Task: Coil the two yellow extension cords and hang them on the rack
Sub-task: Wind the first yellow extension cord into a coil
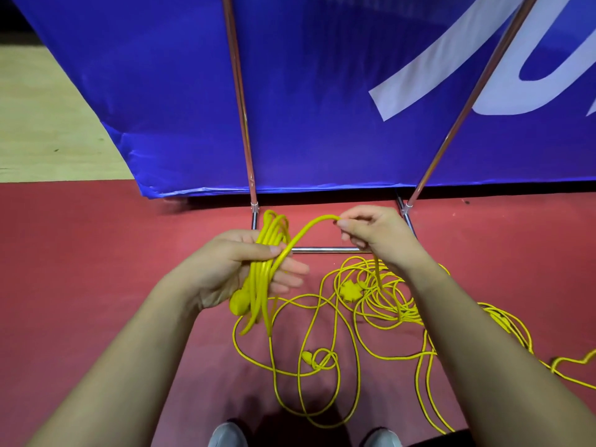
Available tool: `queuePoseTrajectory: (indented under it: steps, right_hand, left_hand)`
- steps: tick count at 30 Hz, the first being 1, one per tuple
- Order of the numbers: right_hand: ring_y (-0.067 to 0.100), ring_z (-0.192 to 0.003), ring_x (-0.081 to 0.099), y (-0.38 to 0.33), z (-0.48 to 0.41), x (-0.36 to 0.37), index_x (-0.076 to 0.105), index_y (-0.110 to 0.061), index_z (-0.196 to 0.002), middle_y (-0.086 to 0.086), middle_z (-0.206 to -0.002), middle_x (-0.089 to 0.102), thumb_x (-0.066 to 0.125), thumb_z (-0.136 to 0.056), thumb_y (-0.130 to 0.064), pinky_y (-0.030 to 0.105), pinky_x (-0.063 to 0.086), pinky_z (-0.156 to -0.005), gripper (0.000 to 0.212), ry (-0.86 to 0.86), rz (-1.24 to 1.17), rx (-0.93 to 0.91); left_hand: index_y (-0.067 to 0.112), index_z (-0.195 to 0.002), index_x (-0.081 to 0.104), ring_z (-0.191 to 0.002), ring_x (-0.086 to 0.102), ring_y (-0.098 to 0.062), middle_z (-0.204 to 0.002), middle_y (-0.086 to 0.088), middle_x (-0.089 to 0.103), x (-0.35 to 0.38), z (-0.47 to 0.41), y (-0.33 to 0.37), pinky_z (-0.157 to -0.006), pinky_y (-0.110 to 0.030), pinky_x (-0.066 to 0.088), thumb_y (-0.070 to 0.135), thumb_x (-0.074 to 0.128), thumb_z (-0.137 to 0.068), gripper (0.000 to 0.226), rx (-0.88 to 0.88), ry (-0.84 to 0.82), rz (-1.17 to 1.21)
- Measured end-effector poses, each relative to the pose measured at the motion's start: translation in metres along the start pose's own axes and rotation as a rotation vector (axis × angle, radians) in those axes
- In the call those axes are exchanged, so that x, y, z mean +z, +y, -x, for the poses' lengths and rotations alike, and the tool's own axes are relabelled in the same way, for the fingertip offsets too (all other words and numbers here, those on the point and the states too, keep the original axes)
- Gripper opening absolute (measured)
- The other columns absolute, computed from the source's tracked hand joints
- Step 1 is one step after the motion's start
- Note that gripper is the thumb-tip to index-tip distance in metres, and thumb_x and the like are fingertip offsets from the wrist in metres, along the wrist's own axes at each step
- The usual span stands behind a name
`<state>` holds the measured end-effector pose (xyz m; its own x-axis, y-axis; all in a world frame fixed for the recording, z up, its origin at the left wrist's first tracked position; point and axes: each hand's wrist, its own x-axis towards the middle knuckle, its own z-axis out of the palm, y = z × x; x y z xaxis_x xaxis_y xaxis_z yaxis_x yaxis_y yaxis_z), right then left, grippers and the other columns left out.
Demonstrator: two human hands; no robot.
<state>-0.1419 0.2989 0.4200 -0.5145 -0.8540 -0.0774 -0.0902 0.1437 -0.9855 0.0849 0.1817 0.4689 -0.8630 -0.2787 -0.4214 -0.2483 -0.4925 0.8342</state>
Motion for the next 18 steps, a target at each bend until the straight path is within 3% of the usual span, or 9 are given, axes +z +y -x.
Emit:
queuePoseTrajectory:
  steps: [4,8,10,14,18]
  right_hand:
    - [0.007,-0.049,0.045,-0.028,0.003,0.011,0.074,-0.005,-0.084,0.008,-0.062,0.063,0.072,-0.083,-0.008,0.017,0.035,-0.048,0.004,-0.051,0.119,-0.135]
    - [0.014,-0.066,0.061,-0.048,0.010,0.027,0.076,-0.009,-0.080,0.012,-0.071,0.070,0.077,-0.079,-0.011,0.034,0.049,-0.064,0.003,-0.166,0.261,-0.203]
    - [0.014,-0.068,0.065,-0.052,0.014,0.034,0.077,-0.010,-0.081,0.008,-0.075,0.072,0.078,-0.078,-0.011,0.031,0.052,-0.068,0.003,-0.203,0.292,-0.209]
    - [0.006,-0.062,0.057,-0.052,0.017,0.040,0.074,-0.007,-0.084,0.010,-0.072,0.068,0.076,-0.079,-0.009,0.020,0.046,-0.061,0.005,-0.243,0.277,-0.217]
    - [0.009,-0.056,0.054,-0.028,0.011,0.026,0.066,-0.007,-0.093,0.004,-0.067,0.058,0.068,-0.088,-0.007,0.017,0.041,-0.054,0.006,-0.313,0.254,-0.054]
  left_hand:
    - [-0.009,-0.096,0.062,-0.075,0.071,-0.039,-0.092,-0.033,0.069,0.003,-0.001,-0.001,-0.066,-0.041,0.060,0.006,0.052,-0.081,0.024,-0.007,-0.020,0.045]
    - [-0.005,-0.088,0.068,-0.065,0.070,-0.036,-0.082,-0.030,0.069,0.003,-0.002,-0.004,-0.060,-0.038,0.059,0.008,0.051,-0.081,0.022,0.006,-0.026,0.042]
    - [-0.004,-0.087,0.068,-0.059,0.069,-0.032,-0.078,-0.026,0.069,0.002,-0.003,-0.005,-0.057,-0.035,0.059,0.012,0.051,-0.083,0.023,0.027,-0.014,0.023]
    - [0.005,-0.084,0.065,-0.049,0.057,-0.021,-0.066,-0.010,0.059,-0.001,-0.005,-0.008,-0.049,-0.028,0.049,0.019,0.056,-0.090,0.018,0.108,0.006,-0.029]
    - [0.006,-0.085,0.062,-0.048,0.052,-0.017,-0.062,-0.004,0.054,-0.004,-0.005,-0.005,-0.049,-0.026,0.044,0.016,0.058,-0.087,0.011,0.155,0.044,0.032]
